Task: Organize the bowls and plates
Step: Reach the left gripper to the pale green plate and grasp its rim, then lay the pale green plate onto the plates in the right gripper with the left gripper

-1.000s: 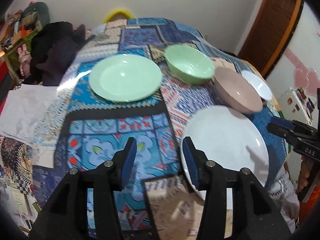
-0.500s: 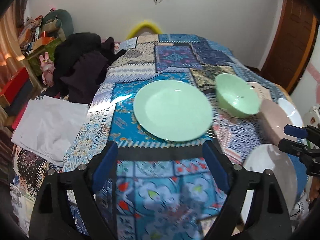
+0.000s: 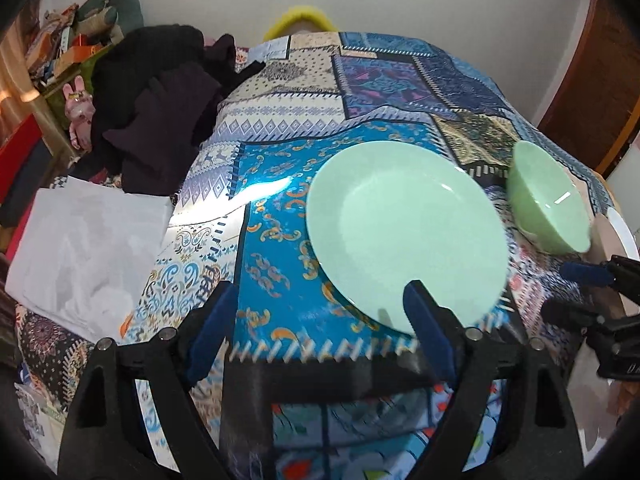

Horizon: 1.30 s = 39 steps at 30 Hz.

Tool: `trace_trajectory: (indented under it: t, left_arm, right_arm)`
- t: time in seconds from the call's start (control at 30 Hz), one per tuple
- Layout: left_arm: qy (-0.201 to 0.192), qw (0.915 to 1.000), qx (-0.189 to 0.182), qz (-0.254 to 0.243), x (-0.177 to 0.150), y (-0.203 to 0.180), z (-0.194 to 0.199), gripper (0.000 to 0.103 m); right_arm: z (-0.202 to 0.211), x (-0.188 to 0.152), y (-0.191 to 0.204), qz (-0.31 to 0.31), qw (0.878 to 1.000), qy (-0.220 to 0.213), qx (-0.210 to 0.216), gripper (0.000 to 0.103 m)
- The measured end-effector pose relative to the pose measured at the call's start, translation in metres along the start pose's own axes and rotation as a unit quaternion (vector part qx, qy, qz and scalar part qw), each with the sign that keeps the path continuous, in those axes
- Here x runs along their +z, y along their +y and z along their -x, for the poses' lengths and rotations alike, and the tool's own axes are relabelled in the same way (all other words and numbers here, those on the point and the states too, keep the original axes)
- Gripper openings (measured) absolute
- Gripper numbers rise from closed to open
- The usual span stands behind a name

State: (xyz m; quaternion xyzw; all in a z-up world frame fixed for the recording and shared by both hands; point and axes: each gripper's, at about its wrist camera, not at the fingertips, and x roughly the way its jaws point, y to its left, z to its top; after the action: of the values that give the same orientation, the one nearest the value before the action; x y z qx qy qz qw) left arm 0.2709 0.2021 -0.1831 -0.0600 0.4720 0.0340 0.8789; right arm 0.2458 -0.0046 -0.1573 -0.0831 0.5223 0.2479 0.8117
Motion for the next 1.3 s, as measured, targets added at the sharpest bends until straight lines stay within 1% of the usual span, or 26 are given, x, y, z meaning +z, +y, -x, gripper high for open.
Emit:
trace_trajectory:
  t: [0.03,0.07,0.13,0.23,0.3,0.4,0.47,0.53,0.6,0.67,0.73,0.87,1.03,1.17,1.3]
  left_arm:
    - [0.005,1.0,-0.001,0.001,0.002,0.003,-0.005,0.074]
    - [0.011,0.9999,-0.004,0.002,0.004,0.006,-0.011,0.071]
    - [0.024,0.9996,-0.012,0.006,0.008,0.011,-0.021,0.062]
    - [0.04,0.9988,-0.025,0.01,0.012,0.017,-0.035,0.053]
    - [0.045,0.998,-0.041,0.015,0.016,0.02,-0.041,0.051]
    - [0.043,0.9979,-0.046,0.013,0.019,0.02,-0.044,0.049]
    - [0.042,0.9981,-0.045,0.007,0.021,0.018,-0.048,0.048]
    - [0.041,0.9982,-0.045,0.002,0.023,0.016,-0.052,0.047]
    - [0.04,0.9982,-0.045,-0.003,0.025,0.013,-0.055,0.046]
    - [0.035,0.9981,-0.049,-0.01,0.026,0.011,-0.056,0.038]
    - [0.032,0.9974,-0.062,-0.019,0.026,0.008,-0.055,0.024]
    - [0.031,0.9977,-0.057,-0.021,0.021,0.008,-0.052,0.025]
    - [0.035,0.9982,-0.04,-0.025,0.011,0.009,-0.041,0.025]
    - [0.049,0.9974,-0.051,-0.014,-0.006,0.017,-0.025,0.025]
    - [0.058,0.9967,-0.057,-0.008,-0.032,0.021,-0.004,0.026]
  right_arm:
    - [-0.003,0.001,0.001,0.001,1.0,0.002,-0.001,0.055]
    - [-0.005,0.002,0.002,0.002,1.0,0.004,-0.004,0.055]
    - [-0.011,0.003,0.006,0.008,1.0,0.013,-0.006,0.055]
    - [-0.021,0.006,0.008,0.005,1.0,0.02,-0.011,0.055]
    - [-0.024,0.007,0.007,-0.002,1.0,0.019,-0.014,0.055]
    - [-0.029,0.009,0.004,-0.019,1.0,0.02,-0.011,0.055]
    - [-0.032,0.011,0.003,-0.026,0.999,0.02,-0.012,0.05]
    - [-0.034,0.013,0.001,-0.033,0.999,0.019,-0.012,0.042]
    - [-0.038,0.016,0.0,-0.04,0.999,0.025,-0.007,0.039]
    - [-0.04,0.019,0.0,-0.037,0.999,0.03,-0.007,0.038]
    - [-0.04,0.02,0.001,-0.031,0.999,0.032,-0.008,0.038]
    - [-0.038,0.018,0.004,-0.021,0.999,0.038,0.009,0.037]
    - [-0.034,0.011,0.016,-0.003,0.998,0.051,0.026,0.036]
    - [-0.027,0.0,0.026,0.017,0.997,0.063,0.033,0.036]
    - [-0.02,-0.016,0.039,0.035,0.996,0.076,0.044,0.036]
